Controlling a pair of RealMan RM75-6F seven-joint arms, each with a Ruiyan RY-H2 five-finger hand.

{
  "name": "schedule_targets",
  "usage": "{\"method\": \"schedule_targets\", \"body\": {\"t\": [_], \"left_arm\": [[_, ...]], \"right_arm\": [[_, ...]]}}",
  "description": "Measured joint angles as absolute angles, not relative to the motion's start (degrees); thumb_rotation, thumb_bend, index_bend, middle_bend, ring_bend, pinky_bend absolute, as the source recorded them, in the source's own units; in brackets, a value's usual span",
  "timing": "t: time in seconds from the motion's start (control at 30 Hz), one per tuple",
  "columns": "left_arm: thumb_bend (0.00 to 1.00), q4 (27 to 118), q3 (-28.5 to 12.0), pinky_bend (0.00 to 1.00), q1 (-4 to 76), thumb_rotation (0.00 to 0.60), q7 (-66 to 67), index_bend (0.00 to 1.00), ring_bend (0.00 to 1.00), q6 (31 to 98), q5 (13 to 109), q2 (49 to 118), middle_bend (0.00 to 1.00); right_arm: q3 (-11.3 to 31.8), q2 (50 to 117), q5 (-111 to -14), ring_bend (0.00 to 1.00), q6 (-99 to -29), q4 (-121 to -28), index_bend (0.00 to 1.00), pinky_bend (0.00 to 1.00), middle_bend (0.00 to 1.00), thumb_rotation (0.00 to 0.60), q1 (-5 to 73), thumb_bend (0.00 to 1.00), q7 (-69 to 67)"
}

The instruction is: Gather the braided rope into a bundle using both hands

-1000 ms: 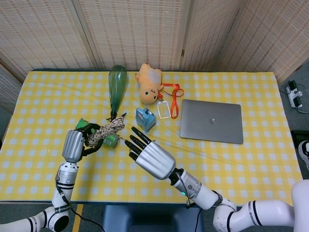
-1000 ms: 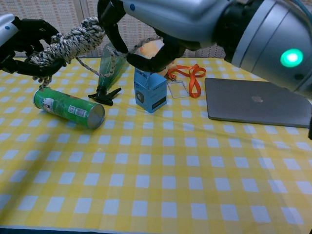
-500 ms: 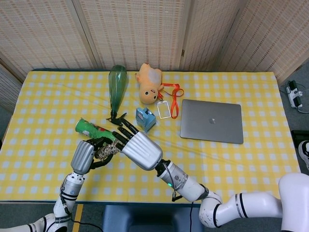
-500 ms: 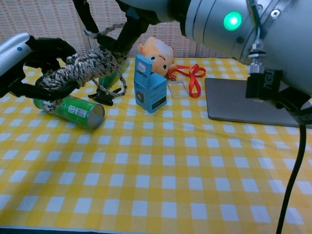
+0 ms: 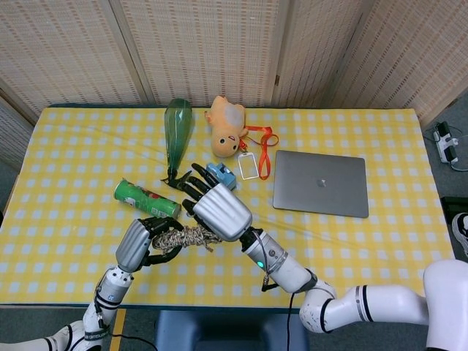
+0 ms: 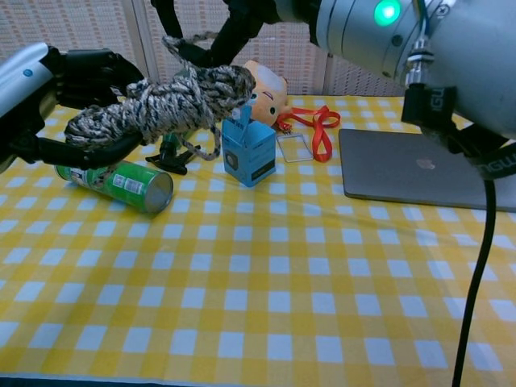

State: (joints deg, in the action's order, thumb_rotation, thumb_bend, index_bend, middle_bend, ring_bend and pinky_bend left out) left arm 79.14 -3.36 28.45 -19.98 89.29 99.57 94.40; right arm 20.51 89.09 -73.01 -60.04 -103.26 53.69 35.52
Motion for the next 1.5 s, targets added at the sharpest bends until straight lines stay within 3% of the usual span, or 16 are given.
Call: {"method": "schedule_targets", "body": {"t": [0.7,0.8,0.9,1.0,1.2,1.5], "left_arm": [[0.66,84.5,-2.0,0.69,30.7,0.600,-36.2,0.78,0.62,88.3,100.9,92.8,0.71],[0.66,85.1,-2.1,0.69,30.8,0.600,-36.5,0.78,0.62,88.0,100.6,92.5,0.71],[0.66,85.8,-2.2,0.69,30.9,0.600,-36.8,0.78,0.62,87.7,100.4,92.3,0.71],[0.66,86.5,-2.3,0.69,30.9,0.600,-37.6,0.78,0.62,87.5,100.0,91.9,0.71],[0.66,87.5,-3.2,0.69,30.6,0.600,-38.5,0.78,0.62,87.4,98.5,90.2,0.71],[0.66,86.5,-5.3,0.69,29.9,0.600,-38.6,0.78,0.62,86.5,94.5,87.6,0.71]], "right_arm": [[17.5,87.0,-75.9,0.22,-59.9,-98.4,0.57,0.08,0.27,0.600,51.4,0.46,15.4],[16.6,86.7,-76.7,0.22,-59.9,-97.8,0.44,0.08,0.26,0.600,51.0,0.46,14.2],[16.2,86.3,-77.2,0.20,-59.9,-97.8,0.16,0.08,0.22,0.600,50.8,0.46,13.1],[15.8,85.4,-78.2,0.18,-60.0,-98.3,0.01,0.08,0.18,0.600,50.5,0.46,11.9],[14.9,82.1,-79.7,0.13,-61.5,-100.3,0.00,0.07,0.06,0.600,48.7,0.46,11.3],[10.6,74.1,-80.7,0.09,-68.5,-105.2,0.00,0.06,0.03,0.600,40.2,0.46,14.6]]}}
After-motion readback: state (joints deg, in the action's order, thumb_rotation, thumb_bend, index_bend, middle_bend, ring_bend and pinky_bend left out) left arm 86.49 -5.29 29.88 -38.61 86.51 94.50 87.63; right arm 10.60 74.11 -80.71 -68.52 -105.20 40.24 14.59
